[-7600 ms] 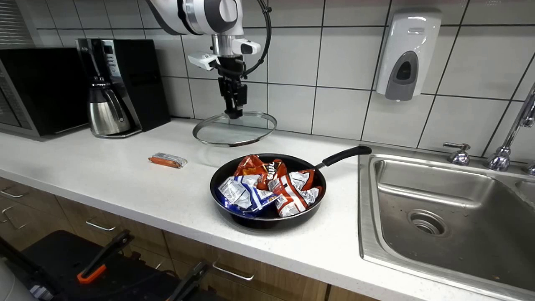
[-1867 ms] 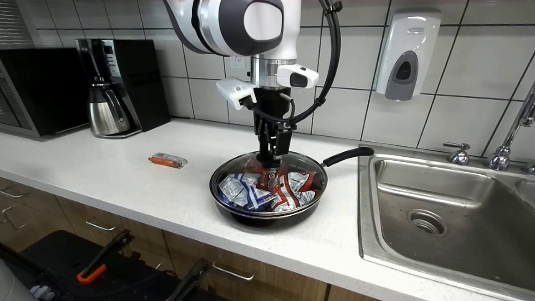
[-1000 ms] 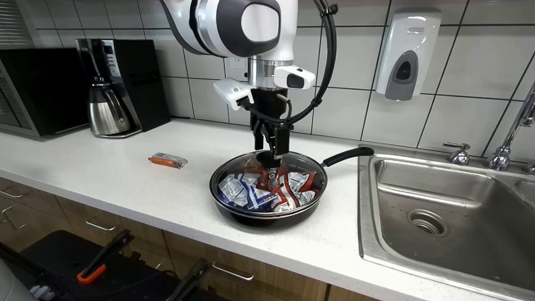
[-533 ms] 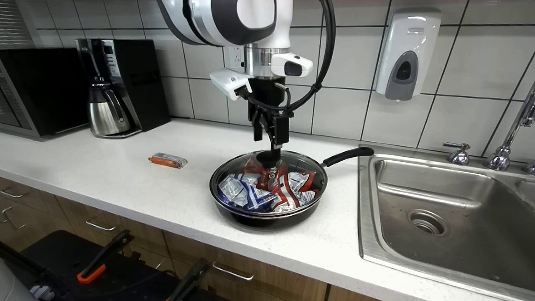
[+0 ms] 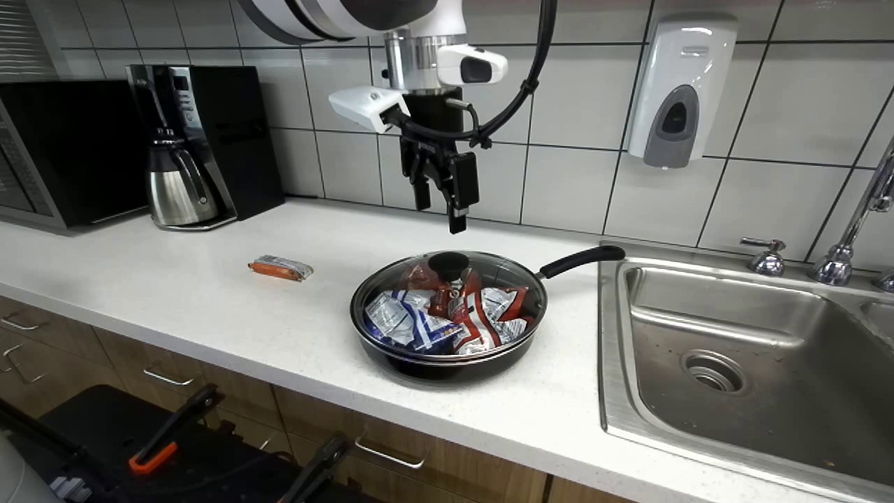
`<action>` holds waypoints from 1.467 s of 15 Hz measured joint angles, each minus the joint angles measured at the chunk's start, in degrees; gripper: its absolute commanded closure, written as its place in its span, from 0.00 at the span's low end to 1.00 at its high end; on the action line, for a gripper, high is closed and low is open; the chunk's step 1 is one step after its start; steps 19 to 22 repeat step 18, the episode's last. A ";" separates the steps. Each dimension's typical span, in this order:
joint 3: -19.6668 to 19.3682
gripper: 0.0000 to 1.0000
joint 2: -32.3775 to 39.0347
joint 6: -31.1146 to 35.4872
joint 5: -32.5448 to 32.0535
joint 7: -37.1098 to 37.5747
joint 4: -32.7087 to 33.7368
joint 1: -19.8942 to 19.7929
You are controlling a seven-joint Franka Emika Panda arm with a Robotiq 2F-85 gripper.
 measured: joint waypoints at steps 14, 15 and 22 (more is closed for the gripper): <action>4.91 0.00 -5.37 -0.39 2.92 -1.96 -1.44 3.23; 4.90 0.00 -5.36 -0.39 2.94 -2.00 -1.49 3.24; 4.85 0.00 -5.37 -0.39 2.94 -2.13 -1.53 3.24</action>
